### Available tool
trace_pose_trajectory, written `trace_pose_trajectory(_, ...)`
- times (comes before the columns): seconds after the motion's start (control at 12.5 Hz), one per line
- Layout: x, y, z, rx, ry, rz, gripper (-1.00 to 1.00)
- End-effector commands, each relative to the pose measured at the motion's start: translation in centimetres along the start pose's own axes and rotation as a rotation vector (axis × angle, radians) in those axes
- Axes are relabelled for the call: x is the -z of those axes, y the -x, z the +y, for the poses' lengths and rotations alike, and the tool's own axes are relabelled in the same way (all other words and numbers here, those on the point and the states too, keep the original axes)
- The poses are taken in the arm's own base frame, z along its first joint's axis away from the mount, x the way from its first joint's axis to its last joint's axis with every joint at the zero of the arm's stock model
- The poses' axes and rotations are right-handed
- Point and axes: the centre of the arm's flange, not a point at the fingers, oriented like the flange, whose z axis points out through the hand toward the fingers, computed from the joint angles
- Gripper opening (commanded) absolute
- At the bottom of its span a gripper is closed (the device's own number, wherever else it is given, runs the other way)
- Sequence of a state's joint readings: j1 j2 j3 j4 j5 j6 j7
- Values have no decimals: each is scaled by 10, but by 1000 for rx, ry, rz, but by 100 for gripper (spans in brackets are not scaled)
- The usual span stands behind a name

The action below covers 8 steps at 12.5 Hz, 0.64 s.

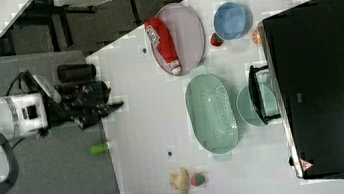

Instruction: Drag strainer right to left.

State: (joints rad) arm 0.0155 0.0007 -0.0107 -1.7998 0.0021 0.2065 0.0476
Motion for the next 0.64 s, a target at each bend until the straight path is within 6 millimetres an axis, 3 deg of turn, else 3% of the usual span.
trace_pose_trajectory(0.08, 89, 99, 161, -60, -31, 36, 60)
trace_pose_trajectory(0.24, 88, 97, 157, -57, -39, 47, 100)
trace_pose_trajectory(0.4, 75, 92, 150, -56, -22, 33, 100)
trace_pose_trajectory(0.64, 36, 74, 128, -62, 2, 17, 100)
